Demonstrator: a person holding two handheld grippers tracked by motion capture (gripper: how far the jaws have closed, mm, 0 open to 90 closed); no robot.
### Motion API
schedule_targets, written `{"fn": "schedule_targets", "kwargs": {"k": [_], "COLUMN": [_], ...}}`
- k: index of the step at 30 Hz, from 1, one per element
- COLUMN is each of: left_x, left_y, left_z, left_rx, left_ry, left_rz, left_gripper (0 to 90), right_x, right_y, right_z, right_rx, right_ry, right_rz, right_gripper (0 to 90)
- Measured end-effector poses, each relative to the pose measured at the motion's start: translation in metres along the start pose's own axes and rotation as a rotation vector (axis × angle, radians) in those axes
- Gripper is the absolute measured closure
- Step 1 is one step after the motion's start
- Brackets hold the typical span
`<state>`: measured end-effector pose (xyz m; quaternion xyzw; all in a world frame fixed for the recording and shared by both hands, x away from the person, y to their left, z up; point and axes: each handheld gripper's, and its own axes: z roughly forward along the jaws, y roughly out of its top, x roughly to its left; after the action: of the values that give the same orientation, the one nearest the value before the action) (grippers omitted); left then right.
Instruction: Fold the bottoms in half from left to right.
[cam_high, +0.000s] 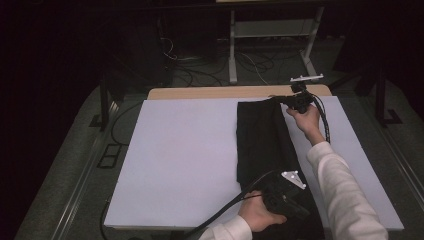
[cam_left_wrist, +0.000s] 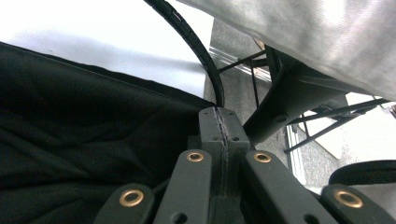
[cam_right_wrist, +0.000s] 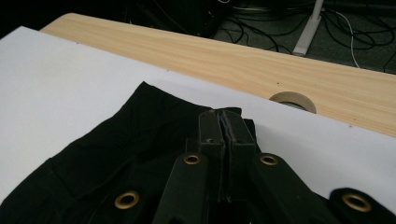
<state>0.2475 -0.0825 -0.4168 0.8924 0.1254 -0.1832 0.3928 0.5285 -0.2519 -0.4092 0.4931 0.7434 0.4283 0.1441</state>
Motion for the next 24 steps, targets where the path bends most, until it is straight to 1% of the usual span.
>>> {"fn": "schedule_targets", "kwargs": {"k": [2,6,9,12,18,22,24], "left_x": [0.001,0.002,0.003,0.003,0.004,0.002,0.000], "left_y": [0.001,0.002,0.004,0.005,0.007,0.008,0.008], "left_z": [0.004,0.011,0.016,0.019,0.029,0.035,0.038], "left_rx": [-0.004,0.005,0.012,0.004,0.024,0.025,0.024], "left_ry": [0.001,0.000,0.004,0.008,0.013,0.011,0.010], "left_rz": [-0.011,-0.011,-0.013,-0.025,-0.035,-0.043,-0.038], "left_gripper": [89.1,89.1,89.1,89.1,89.1,89.0,89.0], "right_x": [0.000,-0.002,-0.003,-0.004,-0.008,-0.011,-0.012], "right_y": [-0.001,-0.003,-0.003,-0.004,-0.007,-0.009,-0.009], "right_z": [0.002,0.005,0.005,0.006,0.007,0.008,0.008], "right_rx": [0.005,0.016,0.013,0.015,0.020,0.021,0.022], "right_ry": [-0.002,-0.005,0.001,0.002,0.008,0.006,0.008], "right_rz": [-0.002,-0.007,-0.001,-0.004,-0.005,-0.003,0.000], "right_gripper": [86.5,86.5,86.5,86.5,86.5,86.5,86.5]}}
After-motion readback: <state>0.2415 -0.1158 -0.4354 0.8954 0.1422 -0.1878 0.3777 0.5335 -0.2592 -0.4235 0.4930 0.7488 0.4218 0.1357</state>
